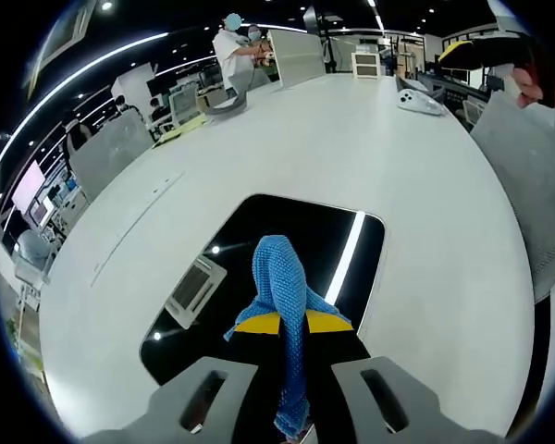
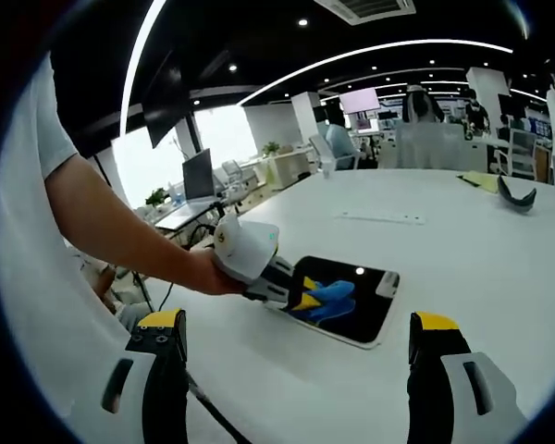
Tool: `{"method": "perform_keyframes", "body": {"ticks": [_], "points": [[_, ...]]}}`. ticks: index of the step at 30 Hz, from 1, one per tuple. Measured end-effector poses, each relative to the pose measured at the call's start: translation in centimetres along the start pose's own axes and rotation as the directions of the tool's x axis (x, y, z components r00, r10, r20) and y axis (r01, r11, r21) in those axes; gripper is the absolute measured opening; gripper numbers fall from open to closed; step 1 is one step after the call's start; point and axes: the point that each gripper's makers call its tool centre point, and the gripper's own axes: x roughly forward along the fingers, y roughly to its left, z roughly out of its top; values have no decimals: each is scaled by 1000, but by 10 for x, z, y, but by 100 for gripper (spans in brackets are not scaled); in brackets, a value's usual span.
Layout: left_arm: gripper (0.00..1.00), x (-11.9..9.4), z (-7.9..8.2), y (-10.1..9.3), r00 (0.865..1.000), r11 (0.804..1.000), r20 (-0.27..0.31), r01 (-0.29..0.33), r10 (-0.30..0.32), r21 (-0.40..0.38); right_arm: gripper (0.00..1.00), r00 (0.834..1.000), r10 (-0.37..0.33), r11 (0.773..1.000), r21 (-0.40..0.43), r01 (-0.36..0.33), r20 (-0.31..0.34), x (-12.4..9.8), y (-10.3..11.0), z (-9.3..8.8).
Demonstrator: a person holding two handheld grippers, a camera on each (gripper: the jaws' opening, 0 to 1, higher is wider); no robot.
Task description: Wipe the mirror surface with the cleaning cloth until all visible marks leave the cleaned area.
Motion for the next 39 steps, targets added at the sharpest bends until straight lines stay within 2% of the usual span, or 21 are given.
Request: {"method": "perform_keyframes", "body": {"ticks": [18, 39], "points": [[5, 9, 11, -10, 1000, 999, -9, 28, -28, 22, 100, 1000, 7, 1000, 11, -8, 6, -1, 1, 0], [5, 21, 30, -30, 998, 997, 7, 55, -55, 62, 100, 1000, 0, 1000, 28, 0, 12, -3, -4, -1]]}}
